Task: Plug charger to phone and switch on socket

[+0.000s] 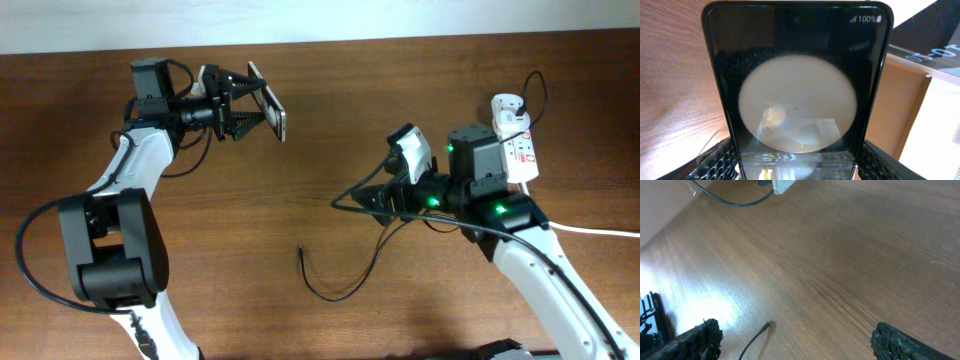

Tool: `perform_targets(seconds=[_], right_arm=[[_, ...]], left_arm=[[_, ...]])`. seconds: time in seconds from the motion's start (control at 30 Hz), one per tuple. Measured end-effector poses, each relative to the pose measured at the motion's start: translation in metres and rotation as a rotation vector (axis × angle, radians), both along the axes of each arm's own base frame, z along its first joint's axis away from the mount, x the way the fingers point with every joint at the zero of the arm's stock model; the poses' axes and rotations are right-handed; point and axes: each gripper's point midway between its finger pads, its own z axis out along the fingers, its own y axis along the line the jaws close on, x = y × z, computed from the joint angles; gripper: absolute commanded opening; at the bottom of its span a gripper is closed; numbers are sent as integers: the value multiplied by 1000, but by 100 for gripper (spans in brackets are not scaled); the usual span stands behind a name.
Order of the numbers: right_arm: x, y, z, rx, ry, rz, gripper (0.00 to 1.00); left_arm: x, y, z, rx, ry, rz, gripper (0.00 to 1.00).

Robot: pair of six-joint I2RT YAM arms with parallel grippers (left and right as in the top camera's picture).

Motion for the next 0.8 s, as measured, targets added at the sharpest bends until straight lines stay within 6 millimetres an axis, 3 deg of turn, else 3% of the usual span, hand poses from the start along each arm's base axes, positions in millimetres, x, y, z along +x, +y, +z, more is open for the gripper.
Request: perform_targets(seconds=[0.1,0.27,0.43,0.6,0.8], right_arm=[[10,2,-18,-8,34,-1,99],[25,6,-12,2,-2,1,99],[42,14,2,27,-22,18,99],[46,42,25,78,-116,98,99],[59,48,44,141,-175,73,99]], left_arm=[[3,2,-2,14,1,18,0],[5,-11,-7,47,4,28,0],[1,-20,17,62,-52,27,0],[3,-21,13,78,-15,56,0],[-5,-56,9,91,17,25,0]])
